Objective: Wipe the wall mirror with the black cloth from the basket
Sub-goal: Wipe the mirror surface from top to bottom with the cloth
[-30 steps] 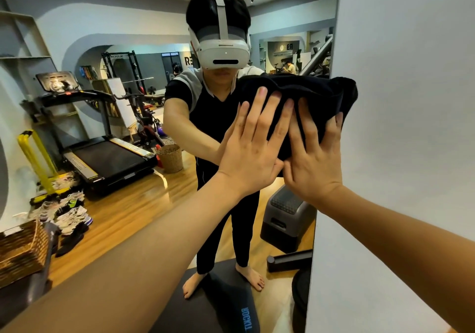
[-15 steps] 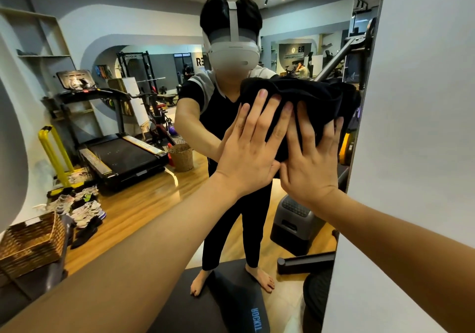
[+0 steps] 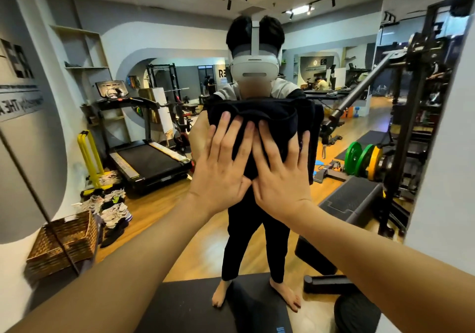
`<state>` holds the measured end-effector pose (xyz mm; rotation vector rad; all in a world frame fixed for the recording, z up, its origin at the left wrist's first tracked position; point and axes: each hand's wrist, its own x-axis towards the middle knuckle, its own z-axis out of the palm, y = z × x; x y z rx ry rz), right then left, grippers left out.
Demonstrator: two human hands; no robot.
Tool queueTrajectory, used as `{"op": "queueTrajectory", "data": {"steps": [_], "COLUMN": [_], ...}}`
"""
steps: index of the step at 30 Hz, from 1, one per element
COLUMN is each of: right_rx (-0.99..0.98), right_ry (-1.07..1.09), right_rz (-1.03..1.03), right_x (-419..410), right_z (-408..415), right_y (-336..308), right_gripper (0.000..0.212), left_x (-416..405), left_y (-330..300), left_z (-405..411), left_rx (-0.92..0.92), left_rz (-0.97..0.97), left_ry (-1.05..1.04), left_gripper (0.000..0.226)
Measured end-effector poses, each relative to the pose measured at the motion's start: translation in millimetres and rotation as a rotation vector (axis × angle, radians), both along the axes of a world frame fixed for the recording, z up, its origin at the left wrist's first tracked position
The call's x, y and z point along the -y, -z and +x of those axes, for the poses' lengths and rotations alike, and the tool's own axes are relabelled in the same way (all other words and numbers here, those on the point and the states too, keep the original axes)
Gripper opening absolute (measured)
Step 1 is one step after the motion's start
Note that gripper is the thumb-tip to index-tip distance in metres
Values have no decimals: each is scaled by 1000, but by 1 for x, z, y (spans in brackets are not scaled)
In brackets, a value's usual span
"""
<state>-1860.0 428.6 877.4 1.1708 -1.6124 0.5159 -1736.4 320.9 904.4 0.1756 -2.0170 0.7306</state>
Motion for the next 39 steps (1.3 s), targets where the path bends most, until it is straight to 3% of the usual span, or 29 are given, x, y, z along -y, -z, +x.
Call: {"op": "queueTrajectory", "data": {"steps": [7, 26, 39], "right_rx": [14, -16, -41], "right_ry": [-22, -96, -103], "right_rz": [3, -9, 14], "right_x": [67, 218, 268], "right_z": [73, 244, 300], "right_y": [-1, -5, 13], "right_gripper": [71, 85, 81], "left_x": [65, 211, 261], "left_y": [-5, -6, 17], "left_z": [78, 252, 308], "left_rx": [42, 28, 3], "left_rz": [21, 17, 103], "left_ry": [-24, -101, -63], "left_gripper": [73, 75, 70]}}
